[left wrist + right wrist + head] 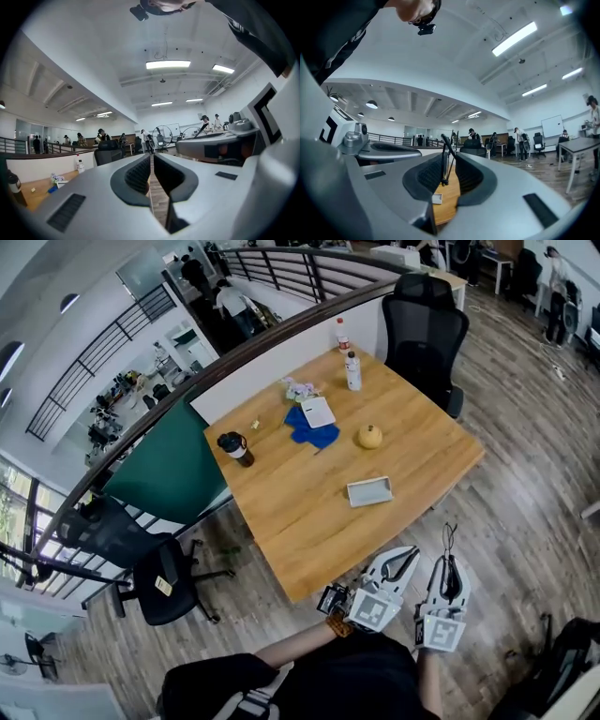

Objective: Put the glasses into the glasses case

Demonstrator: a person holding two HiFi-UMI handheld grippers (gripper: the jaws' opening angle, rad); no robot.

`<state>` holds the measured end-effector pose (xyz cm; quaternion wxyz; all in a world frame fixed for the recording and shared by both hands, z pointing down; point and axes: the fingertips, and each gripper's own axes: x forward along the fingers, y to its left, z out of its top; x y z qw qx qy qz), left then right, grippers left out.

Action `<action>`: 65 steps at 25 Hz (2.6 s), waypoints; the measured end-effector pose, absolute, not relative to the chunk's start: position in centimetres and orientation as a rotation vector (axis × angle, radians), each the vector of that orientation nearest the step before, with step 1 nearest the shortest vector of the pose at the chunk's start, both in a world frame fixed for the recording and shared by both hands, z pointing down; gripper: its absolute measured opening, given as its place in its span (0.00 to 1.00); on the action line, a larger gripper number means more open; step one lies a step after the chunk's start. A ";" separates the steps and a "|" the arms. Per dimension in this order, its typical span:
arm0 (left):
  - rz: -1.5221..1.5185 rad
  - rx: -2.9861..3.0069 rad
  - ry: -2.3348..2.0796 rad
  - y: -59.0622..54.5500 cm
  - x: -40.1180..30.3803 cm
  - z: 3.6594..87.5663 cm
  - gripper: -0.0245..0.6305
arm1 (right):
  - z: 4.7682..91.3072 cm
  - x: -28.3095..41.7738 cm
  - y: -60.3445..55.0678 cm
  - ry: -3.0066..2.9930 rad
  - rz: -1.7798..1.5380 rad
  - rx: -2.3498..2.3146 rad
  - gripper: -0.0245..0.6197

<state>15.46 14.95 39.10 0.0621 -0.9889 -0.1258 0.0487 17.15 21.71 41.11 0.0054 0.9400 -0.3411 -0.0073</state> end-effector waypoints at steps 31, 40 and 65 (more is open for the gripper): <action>0.119 -3.014 0.629 -3.0 33.1 37.9 0.10 | 37.3 38.0 3.1 -1.902 -0.168 2.416 0.15; 0.047 -2.932 0.977 -2.4 34.1 38.0 0.10 | 36.1 41.0 1.6 -2.185 -0.219 2.197 0.15; -0.019 -2.787 1.354 0.0 32.9 40.1 0.10 | 42.0 37.6 0.1 -2.492 -0.043 1.733 0.14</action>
